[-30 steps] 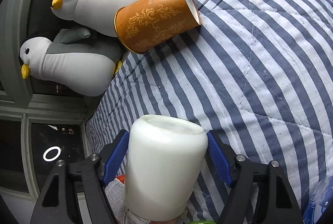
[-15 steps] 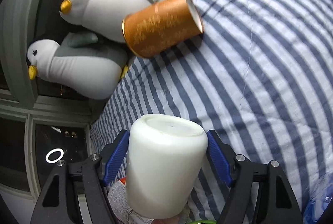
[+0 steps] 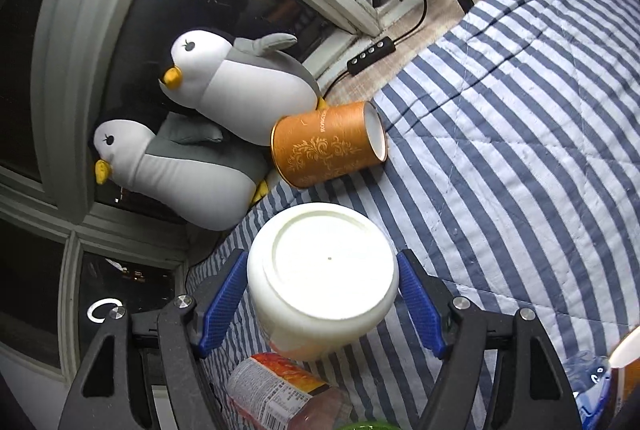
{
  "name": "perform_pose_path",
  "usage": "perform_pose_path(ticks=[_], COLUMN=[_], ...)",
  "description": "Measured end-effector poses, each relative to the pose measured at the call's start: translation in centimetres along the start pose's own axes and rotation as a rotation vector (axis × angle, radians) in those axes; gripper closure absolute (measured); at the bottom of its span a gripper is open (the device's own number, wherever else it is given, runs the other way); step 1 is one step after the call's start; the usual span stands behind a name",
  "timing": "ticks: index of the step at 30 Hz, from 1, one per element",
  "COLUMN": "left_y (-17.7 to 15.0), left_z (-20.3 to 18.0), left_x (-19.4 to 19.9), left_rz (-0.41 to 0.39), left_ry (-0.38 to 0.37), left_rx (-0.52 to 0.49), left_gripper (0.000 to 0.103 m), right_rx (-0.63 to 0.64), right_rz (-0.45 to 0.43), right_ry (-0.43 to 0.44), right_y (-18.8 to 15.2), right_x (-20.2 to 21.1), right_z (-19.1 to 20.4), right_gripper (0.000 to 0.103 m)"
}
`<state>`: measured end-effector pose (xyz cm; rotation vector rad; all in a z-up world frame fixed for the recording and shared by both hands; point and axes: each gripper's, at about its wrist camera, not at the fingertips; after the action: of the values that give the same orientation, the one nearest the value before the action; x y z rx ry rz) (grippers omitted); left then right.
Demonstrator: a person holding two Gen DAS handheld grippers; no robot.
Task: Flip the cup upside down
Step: 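Lift the white cup with the right gripper and rotate it rim-down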
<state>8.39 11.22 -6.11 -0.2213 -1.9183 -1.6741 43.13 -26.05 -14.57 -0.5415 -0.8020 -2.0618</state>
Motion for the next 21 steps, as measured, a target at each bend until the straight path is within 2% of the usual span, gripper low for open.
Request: perform_pose_path(ticks=[6,10,21], left_y=[0.1,0.2,-0.1], left_z=[-0.7,-0.9,-1.8], left_x=[0.6,1.3,4.3], left_rz=[-0.012,-0.021,-0.058], left_ry=[-0.014,-0.026,-0.078], left_rx=[-0.012,-0.012,-0.030], left_gripper=[0.000,0.000,0.000], right_rx=[0.041,0.073,0.179], right_rz=[-0.022,-0.010,0.068], right_ry=[0.009,0.045,0.131], right_y=[-0.5,-1.9,-10.3], right_x=[2.7,5.3,14.7], right_z=[0.4,0.7,-0.2], right_gripper=[0.032,0.032,0.032])
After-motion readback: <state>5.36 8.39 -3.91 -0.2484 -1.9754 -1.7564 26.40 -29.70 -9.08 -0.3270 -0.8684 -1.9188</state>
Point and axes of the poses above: each gripper's, at about its wrist camera, not at the fingertips, and x roughly against the way its jaws point, z to its left, y to its top, and after that the axes turned 6 degrees about x, right-handed
